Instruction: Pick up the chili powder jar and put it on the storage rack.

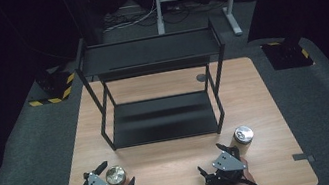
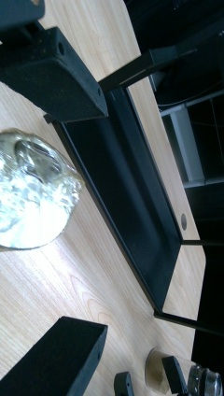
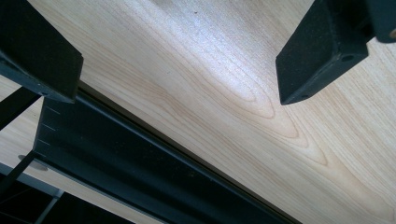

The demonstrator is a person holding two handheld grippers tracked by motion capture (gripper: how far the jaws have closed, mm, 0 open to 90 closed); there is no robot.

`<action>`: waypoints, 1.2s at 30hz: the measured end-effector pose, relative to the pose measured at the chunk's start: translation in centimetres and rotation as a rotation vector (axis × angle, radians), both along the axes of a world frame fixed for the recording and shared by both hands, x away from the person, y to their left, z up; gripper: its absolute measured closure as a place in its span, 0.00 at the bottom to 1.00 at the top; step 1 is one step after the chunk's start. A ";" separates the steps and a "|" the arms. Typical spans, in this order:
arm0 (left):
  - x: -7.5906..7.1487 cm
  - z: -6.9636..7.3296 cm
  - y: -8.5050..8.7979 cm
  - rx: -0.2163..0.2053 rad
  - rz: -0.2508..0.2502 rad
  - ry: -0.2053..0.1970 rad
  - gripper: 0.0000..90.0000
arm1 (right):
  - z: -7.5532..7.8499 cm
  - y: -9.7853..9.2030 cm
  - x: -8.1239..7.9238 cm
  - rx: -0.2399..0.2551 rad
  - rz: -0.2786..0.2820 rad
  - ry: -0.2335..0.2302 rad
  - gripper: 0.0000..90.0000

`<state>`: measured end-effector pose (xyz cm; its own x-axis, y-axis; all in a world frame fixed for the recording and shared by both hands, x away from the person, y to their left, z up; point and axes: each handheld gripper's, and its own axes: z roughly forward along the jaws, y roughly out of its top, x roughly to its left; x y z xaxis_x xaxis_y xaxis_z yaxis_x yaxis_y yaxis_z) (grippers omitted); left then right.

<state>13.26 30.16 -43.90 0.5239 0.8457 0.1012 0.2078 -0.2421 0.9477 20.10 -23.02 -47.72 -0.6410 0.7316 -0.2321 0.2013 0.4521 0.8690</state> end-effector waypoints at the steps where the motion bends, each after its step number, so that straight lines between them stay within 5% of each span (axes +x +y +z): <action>1: 0.0 0.0 0.0 0.000 0.000 0.000 0.01 | 0.0 0.0 0.0 0.000 0.000 0.000 0.00; 21: 0.0 -2.3 0.9 -0.055 0.013 0.053 0.03 | 0.0 0.0 0.0 0.000 0.002 0.000 0.00; 27: -0.1 -2.6 1.4 -0.094 0.016 0.057 0.12 | 0.0 -0.1 0.1 0.002 0.003 0.001 0.00; 36: -0.1 -2.7 1.8 -0.081 0.019 0.050 0.31 | 0.0 -0.1 0.1 0.004 0.002 0.003 0.00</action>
<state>13.12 31.92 -46.56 0.5105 0.8598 0.0063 0.2592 -0.1609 0.9523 20.19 -23.12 -47.70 -0.6431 0.7312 -0.2276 0.2031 0.4494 0.8700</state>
